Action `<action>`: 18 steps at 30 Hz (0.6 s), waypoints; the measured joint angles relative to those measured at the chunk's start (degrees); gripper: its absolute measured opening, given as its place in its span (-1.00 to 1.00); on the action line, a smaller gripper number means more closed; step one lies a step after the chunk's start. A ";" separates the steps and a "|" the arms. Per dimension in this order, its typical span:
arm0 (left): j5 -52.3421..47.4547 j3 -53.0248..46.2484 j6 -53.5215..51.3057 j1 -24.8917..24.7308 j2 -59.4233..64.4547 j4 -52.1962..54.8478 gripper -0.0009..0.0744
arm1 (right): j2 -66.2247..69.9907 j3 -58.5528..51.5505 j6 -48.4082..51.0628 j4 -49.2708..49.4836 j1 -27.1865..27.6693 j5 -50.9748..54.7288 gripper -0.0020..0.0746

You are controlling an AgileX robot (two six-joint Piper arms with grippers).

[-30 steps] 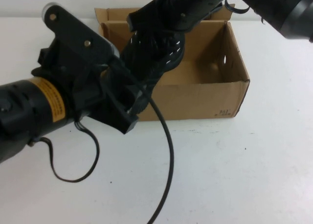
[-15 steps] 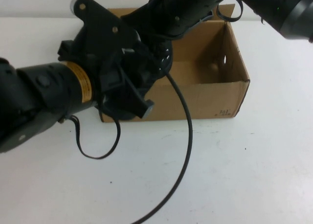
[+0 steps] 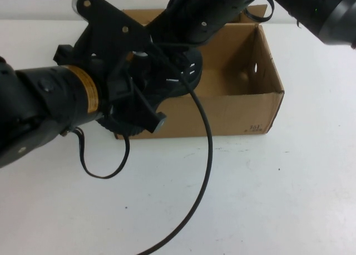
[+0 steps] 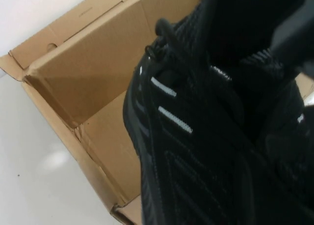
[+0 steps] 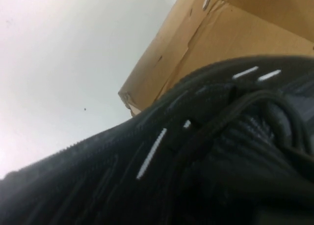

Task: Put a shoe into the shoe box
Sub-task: Hand over the shoe

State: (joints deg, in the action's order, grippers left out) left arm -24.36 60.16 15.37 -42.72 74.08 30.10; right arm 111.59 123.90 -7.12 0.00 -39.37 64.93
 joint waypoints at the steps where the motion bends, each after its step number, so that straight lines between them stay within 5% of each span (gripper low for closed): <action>1: 0.00 0.00 0.00 0.00 0.00 0.00 -0.81 | 0.00 0.00 0.55 0.47 0.00 0.00 -0.85; 9: -0.19 0.00 0.27 0.00 -1.44 -0.40 -0.83 | -4.57 0.13 6.08 2.92 0.00 -3.63 0.37; 18: 4.09 0.00 -4.83 0.00 -6.36 -5.95 -0.83 | -11.93 0.22 23.89 3.18 0.00 -4.92 0.56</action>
State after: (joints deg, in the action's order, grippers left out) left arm -20.27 60.16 10.54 -42.72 67.72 24.15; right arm 99.66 124.12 16.77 3.18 -39.37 60.01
